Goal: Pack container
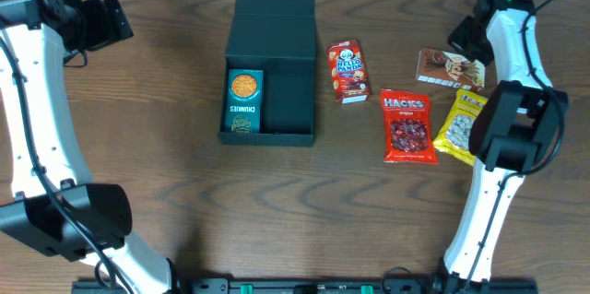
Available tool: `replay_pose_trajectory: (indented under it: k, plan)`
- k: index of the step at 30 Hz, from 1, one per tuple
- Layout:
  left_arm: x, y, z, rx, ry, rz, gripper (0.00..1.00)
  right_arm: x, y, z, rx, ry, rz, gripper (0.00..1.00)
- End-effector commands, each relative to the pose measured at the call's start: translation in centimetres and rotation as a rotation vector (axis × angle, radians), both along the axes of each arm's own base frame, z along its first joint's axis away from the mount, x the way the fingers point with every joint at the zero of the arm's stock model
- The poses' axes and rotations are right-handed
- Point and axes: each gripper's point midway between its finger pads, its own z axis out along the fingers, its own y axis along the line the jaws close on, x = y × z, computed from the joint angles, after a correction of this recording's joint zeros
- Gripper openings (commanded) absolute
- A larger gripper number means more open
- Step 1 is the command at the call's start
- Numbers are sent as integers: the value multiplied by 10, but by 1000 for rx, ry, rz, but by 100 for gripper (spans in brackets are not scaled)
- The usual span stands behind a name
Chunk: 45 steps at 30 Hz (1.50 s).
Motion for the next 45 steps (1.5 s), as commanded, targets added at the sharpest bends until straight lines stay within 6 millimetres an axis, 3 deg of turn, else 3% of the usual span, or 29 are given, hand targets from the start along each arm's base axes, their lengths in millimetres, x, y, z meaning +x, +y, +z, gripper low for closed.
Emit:
replay_pose_trajectory:
  k: [1, 8, 24, 30, 32, 36, 39, 41, 45]
  plan:
    - [1, 2, -5, 1, 13, 7, 95, -4, 24, -10, 57, 35, 76, 2]
    - [1, 2, -5, 1, 13, 7, 95, -3, 53, -12, 80, 53, 153, 1]
    - [1, 2, -5, 5, 12, 0, 95, 7, 145, -10, 66, 43, 509, 2]
    - [1, 2, -5, 5, 13, 0, 95, 24, 160, -6, 52, -30, 527, 2]
    - [1, 2, -5, 5, 13, 0, 95, 27, 161, -4, 57, -46, 503, 8]
    - [0, 2, -5, 8, 16, -7, 95, 24, 162, 1, 106, -49, 407, 7]
    - [0, 2, -6, 13, 16, -17, 95, 18, 179, 10, 209, -55, 419, 2]
    - [0, 2, -5, 13, 16, -16, 95, 14, 195, 22, 273, -66, 470, 15]
    - [0, 2, -6, 12, 17, -16, 95, 12, 212, 43, 288, -105, 602, 64]
